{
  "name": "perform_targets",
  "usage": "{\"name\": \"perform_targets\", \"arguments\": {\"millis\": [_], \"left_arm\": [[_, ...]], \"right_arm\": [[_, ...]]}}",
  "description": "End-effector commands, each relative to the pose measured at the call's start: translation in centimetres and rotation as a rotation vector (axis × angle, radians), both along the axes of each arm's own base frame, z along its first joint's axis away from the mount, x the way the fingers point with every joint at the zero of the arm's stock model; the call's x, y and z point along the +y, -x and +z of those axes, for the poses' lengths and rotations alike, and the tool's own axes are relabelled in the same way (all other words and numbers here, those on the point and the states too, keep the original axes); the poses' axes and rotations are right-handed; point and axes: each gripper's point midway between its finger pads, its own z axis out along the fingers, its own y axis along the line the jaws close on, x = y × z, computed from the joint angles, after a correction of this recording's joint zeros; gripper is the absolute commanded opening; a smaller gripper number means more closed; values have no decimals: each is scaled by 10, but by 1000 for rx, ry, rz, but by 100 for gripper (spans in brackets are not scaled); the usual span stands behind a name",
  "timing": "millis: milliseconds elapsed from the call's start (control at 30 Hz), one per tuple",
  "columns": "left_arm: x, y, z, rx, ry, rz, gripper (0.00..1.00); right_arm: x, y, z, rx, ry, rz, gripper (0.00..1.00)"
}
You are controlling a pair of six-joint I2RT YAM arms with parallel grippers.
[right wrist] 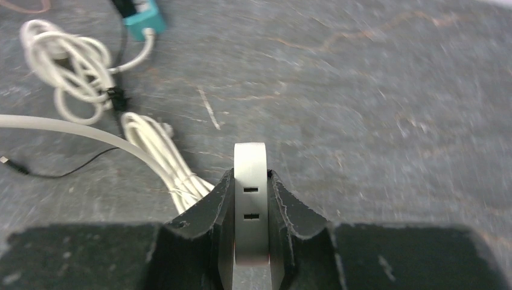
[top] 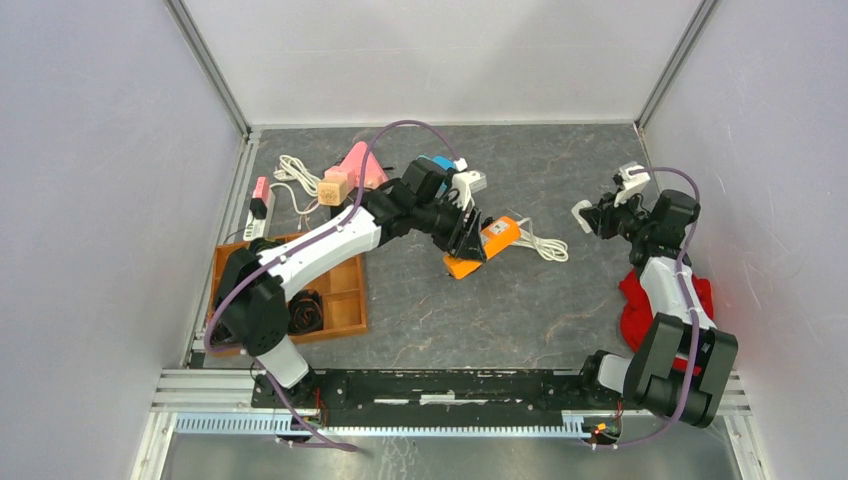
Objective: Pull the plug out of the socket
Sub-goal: Place the plug at the corner of the board.
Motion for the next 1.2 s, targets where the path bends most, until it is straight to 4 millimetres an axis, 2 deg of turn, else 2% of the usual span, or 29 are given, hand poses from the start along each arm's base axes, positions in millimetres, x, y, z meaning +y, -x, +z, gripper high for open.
{"name": "perform_targets", "arguments": {"millis": [0, 167, 333, 500, 833, 900, 1033, 1167], "left_arm": [[-7, -26, 15, -124, -8, -34, 2], [-10, -40, 18, -174, 13, -16, 2], [-4, -40, 22, -196, 19, 0, 2], [10, -35, 15, -216, -4, 34, 2], [17, -34, 31, -271, -2, 62, 2], [18, -36, 32, -278, -8, 72, 2], [21, -37, 35, -300, -18, 85, 2], [23, -38, 36, -311, -27, 90, 2]], "right_arm": [[-46, -19, -14, 21, -36, -265, 0], [-67, -24, -61, 182, -131, -360, 0], [-84, -24, -87, 259, -178, -414, 0], [-97, -17, -94, 266, -234, -468, 0], [-106, -19, -99, 266, -227, -491, 2], [-107, -18, -102, 270, -221, -495, 10], [-110, -16, -110, 300, -223, -505, 42], [-110, -15, -111, 324, -233, -484, 62]]}}
